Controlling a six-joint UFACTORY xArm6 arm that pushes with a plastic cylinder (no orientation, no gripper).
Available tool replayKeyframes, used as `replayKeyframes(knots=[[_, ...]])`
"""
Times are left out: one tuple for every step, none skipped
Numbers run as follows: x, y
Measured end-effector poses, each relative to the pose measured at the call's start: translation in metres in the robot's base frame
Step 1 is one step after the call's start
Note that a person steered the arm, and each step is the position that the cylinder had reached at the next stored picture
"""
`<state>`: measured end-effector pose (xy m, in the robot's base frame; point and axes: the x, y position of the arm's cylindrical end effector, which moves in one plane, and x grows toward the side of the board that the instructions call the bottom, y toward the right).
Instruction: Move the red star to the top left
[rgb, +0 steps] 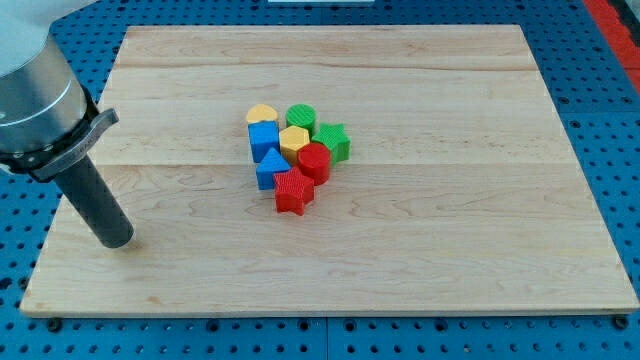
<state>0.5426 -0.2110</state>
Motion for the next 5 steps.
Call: replayKeyframes(knots=[[0.0, 0.0], [0.0, -0.01], [0.0, -0.015], [0.0, 0.008], [0.0, 0.076]])
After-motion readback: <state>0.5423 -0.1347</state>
